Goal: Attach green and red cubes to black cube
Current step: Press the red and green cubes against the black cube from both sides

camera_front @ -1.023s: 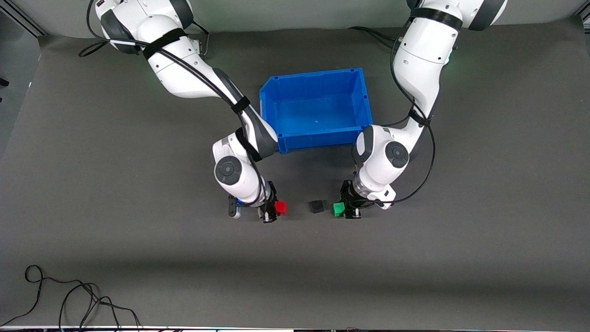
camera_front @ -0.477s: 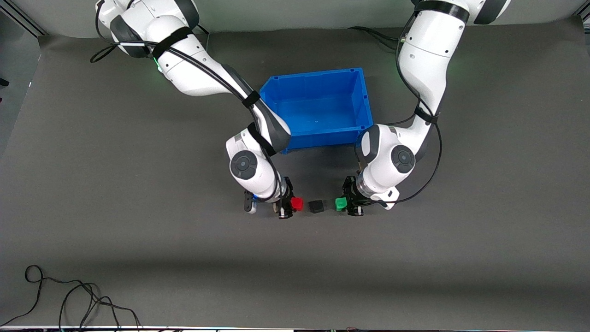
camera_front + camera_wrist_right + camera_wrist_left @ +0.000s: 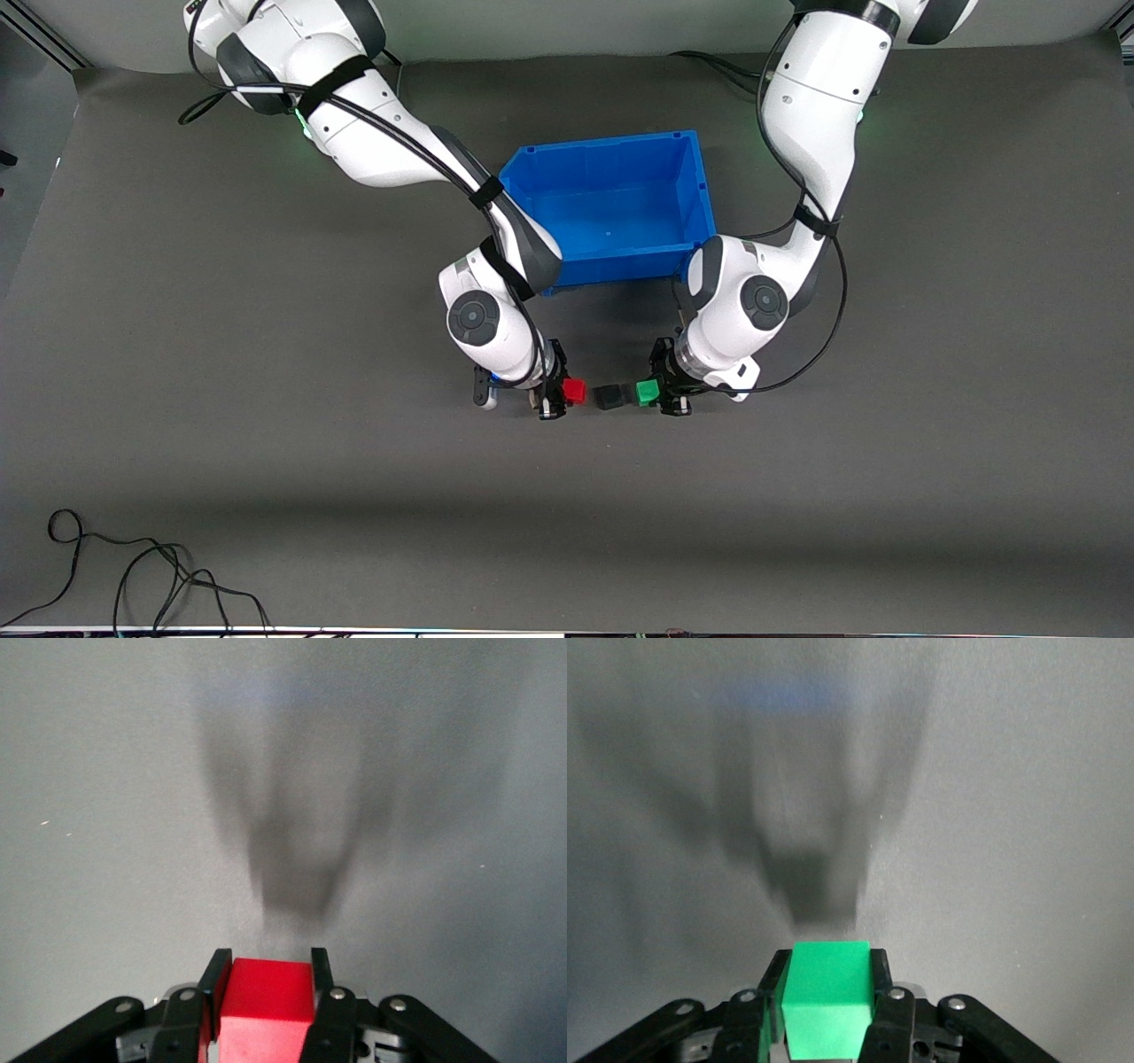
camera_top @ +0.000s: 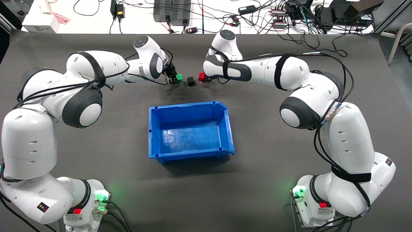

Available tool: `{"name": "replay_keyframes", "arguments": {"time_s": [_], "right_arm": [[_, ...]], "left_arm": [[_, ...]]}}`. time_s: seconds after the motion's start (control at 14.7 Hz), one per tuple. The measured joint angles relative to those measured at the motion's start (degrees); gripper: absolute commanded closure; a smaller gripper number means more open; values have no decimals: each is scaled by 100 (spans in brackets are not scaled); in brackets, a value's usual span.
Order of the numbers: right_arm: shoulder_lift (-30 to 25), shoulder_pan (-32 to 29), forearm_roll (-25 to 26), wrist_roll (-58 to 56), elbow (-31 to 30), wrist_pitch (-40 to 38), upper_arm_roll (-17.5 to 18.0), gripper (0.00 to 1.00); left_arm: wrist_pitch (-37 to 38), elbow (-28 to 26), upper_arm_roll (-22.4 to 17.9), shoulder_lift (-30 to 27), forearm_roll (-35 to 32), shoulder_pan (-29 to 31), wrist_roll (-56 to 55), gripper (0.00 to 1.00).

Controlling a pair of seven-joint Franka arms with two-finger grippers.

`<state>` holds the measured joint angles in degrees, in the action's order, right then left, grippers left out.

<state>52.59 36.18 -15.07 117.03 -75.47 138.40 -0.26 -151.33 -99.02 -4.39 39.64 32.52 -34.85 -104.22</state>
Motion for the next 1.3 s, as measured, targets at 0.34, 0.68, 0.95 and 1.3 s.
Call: {"name": "replay_keyframes", "arguments": {"time_s": [0.34, 0.68, 0.95, 1.3], "right_arm": [[401, 111, 0, 7, 374, 7, 3, 100], [554, 128, 2, 8, 512, 74, 1, 100], [639, 128, 4, 8, 582, 243, 2, 100], [641, 128, 5, 8, 584, 243, 2, 100]], "left_arm": [[-3, 75, 0, 144, -47, -72, -119, 66], [-7, 85, -5, 178, -50, -139, -210, 66], [-7, 172, -6, 233, -52, -201, -299, 66], [-12, 295, -9, 327, -55, -259, -369, 66]]}}
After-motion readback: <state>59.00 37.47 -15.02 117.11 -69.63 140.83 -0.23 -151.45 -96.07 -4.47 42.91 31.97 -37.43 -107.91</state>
